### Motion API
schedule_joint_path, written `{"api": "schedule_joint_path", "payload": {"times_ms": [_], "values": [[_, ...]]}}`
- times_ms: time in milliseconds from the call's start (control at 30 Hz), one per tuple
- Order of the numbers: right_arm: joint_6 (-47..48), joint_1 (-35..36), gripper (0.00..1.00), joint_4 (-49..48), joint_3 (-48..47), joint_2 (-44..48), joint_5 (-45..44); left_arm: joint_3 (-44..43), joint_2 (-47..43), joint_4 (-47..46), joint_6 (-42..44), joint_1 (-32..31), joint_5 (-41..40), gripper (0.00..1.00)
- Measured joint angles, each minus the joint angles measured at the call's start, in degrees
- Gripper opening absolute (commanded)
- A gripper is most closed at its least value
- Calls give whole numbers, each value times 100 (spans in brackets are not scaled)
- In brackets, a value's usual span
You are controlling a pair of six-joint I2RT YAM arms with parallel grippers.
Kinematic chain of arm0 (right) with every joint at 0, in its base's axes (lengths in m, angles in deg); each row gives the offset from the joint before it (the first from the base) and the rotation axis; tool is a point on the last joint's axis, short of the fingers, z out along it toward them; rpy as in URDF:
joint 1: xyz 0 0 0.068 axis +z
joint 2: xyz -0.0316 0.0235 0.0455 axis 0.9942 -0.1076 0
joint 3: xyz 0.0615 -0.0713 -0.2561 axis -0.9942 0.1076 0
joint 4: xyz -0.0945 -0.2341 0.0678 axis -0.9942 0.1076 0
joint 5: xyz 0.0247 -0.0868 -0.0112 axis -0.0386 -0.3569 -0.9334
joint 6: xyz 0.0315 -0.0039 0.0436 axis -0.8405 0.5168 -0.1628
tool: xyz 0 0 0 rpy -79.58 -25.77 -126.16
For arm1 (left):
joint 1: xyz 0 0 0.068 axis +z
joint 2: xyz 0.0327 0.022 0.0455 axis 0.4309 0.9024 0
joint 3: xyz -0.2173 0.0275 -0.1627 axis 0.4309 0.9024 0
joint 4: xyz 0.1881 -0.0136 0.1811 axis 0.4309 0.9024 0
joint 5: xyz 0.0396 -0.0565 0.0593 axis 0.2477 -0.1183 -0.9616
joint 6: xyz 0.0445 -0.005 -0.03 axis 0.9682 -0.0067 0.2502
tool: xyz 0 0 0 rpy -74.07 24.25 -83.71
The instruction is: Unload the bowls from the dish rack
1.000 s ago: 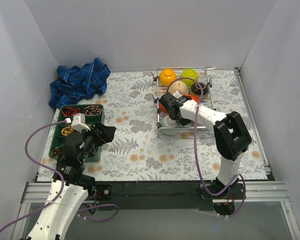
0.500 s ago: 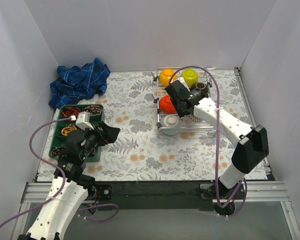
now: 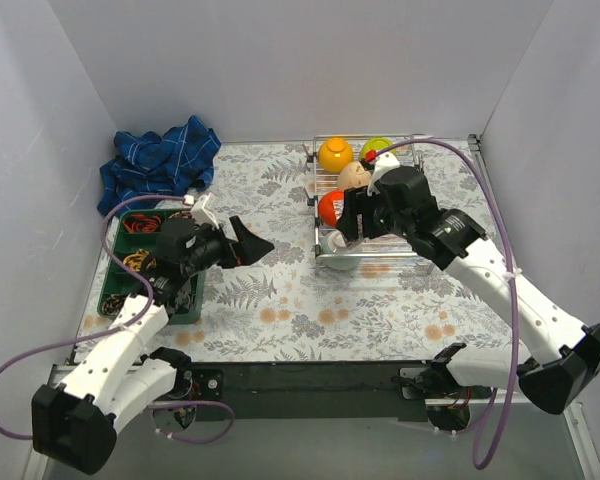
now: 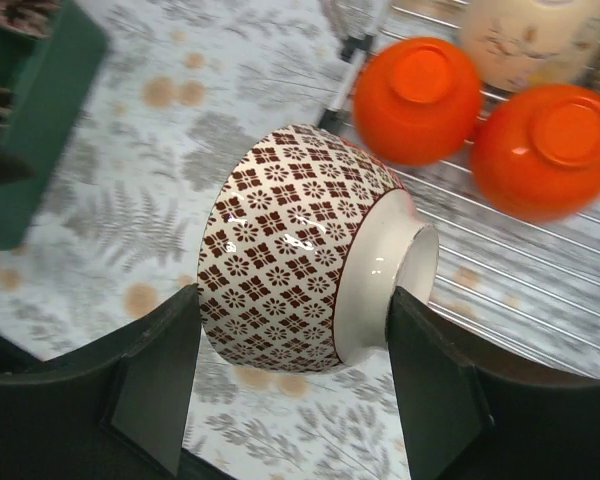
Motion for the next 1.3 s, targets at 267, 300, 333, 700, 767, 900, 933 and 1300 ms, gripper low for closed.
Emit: {"api": "schedule_joint_path", "payload": {"times_ms": [267, 300, 333, 700, 767, 900, 933, 1300], "values": [[-931, 9, 16, -1878, 1451, 778, 1790, -295, 1001, -1078, -525, -922, -98, 98], [-1038, 9, 16, -2111, 1589, 828, 1943, -293, 1056, -1215, -640, -979, -160, 98], [-1128, 11, 16, -2275, 1683, 868, 2048, -280, 1102, -1377, -778, -1027, -236, 98], [-2251, 11, 16, -4052, 2511, 1174, 2953, 26, 1353, -2358, -1397, -1392, -942, 73], [-2391, 11, 16, -4227, 2588, 1174, 3023, 90, 1353, -2393, -1414, -1403, -984, 63], [-2618, 13, 18, -4553, 2804, 1174, 3075, 229, 1327, -2555, -1473, -1423, -1003, 31], [-2662, 13, 19, -4570, 2857, 1174, 3080, 245, 1303, -2570, -1478, -1447, -1010, 19], [-2979, 17, 92, -5119, 3473, 1421, 3045, 369, 678, -1952, -1062, -1556, -1320, 0]]}}
